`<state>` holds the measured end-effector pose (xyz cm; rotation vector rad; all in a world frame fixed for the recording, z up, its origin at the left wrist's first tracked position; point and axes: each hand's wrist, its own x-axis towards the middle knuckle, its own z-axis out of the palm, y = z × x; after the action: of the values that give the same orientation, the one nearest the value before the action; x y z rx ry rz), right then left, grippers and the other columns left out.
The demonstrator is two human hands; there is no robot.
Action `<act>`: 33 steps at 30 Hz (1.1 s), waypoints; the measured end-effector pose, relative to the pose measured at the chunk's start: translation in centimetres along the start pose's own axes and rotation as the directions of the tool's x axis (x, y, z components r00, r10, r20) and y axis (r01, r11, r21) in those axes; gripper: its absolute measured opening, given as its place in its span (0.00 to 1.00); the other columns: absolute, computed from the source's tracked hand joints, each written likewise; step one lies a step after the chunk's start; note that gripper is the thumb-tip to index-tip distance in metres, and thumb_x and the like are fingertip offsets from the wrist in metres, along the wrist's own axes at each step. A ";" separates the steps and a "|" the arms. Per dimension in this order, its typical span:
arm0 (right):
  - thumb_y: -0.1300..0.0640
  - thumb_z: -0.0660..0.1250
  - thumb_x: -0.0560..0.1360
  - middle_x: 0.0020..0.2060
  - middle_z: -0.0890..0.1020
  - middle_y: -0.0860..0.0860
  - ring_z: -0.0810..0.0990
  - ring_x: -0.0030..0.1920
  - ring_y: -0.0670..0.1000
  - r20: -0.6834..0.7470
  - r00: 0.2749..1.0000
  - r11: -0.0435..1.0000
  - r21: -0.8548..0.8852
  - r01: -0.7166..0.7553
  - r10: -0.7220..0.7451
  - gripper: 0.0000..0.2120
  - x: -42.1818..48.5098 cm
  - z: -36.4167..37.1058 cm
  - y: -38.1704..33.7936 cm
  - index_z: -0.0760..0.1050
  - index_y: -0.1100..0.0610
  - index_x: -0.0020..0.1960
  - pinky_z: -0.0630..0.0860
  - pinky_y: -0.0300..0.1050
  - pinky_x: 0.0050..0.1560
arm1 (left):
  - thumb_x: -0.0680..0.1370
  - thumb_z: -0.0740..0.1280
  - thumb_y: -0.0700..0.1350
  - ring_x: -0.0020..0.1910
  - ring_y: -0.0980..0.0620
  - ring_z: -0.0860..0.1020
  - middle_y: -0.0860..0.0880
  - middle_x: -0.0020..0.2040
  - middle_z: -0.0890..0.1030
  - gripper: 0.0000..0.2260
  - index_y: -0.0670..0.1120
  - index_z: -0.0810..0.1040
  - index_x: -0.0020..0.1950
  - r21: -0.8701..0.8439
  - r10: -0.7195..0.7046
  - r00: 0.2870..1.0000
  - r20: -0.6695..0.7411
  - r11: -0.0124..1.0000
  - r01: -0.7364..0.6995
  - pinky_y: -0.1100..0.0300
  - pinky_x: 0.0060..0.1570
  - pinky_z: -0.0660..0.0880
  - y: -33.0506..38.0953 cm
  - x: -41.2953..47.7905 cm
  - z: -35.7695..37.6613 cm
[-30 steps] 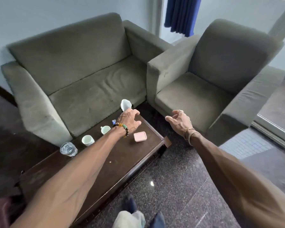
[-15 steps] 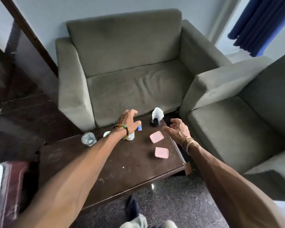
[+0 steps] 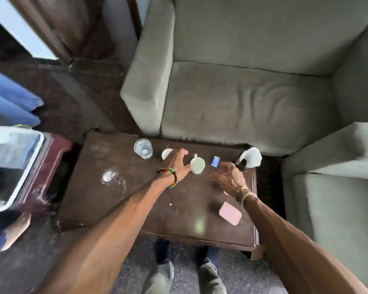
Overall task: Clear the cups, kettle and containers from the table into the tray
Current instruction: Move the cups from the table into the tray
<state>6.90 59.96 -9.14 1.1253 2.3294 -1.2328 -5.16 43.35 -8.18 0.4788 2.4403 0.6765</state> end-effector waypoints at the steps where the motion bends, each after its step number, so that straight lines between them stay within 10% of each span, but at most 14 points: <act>1: 0.51 0.75 0.70 0.50 0.81 0.52 0.80 0.52 0.56 0.039 0.999 1.000 -0.029 0.009 -0.008 0.22 0.9 0.7 0.3 0.75 0.55 0.61 0.74 0.45 0.51 | 0.73 0.71 0.48 0.64 0.47 0.75 0.44 0.65 0.77 0.24 0.44 0.72 0.68 -0.025 -0.041 0.999 0.003 0.999 0.041 0.55 0.63 0.71 -0.7 0.2 0.8; 5: 0.48 0.74 0.69 0.47 0.82 0.51 0.77 0.44 0.52 0.110 0.994 0.988 -0.147 0.043 -0.027 0.18 4.1 2.4 1.5 0.77 0.53 0.55 0.66 0.35 0.33 | 0.74 0.71 0.45 0.64 0.46 0.74 0.43 0.65 0.74 0.25 0.44 0.71 0.69 -0.124 -0.179 0.984 0.013 0.976 0.179 0.52 0.66 0.70 -3.1 1.1 3.7; 10: 0.51 0.77 0.67 0.55 0.80 0.50 0.79 0.54 0.52 0.152 0.988 0.993 -0.114 0.018 0.000 0.28 8.6 3.5 2.9 0.73 0.53 0.65 0.73 0.42 0.52 | 0.75 0.70 0.44 0.66 0.47 0.72 0.45 0.68 0.72 0.25 0.46 0.67 0.71 -0.218 -0.276 0.958 0.082 0.933 0.287 0.56 0.65 0.67 -5.1 3.0 7.2; 19: 0.53 0.76 0.65 0.65 0.76 0.53 0.77 0.62 0.54 0.201 0.979 0.986 -0.153 0.063 -0.031 0.37 17.1 8.5 5.9 0.68 0.54 0.71 0.71 0.42 0.56 | 0.71 0.73 0.45 0.65 0.46 0.73 0.48 0.70 0.71 0.32 0.49 0.65 0.72 -0.112 -0.278 0.958 0.074 0.952 0.285 0.53 0.65 0.70 -8.2 10.0 13.9; 33: 0.61 0.74 0.63 0.43 0.75 0.42 0.76 0.41 0.49 0.237 0.940 0.942 -0.168 0.289 -0.246 0.25 20.7 12.6 7.1 0.76 0.48 0.59 0.67 0.36 0.36 | 0.67 0.76 0.41 0.54 0.46 0.79 0.45 0.56 0.79 0.27 0.49 0.75 0.66 -0.132 -0.191 0.982 -0.015 0.973 0.187 0.51 0.54 0.78 -9.3 14.6 18.5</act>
<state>-2.81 62.92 -32.24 0.5912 2.4298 -1.1087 -7.28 49.24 -32.72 0.1839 2.4097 0.7581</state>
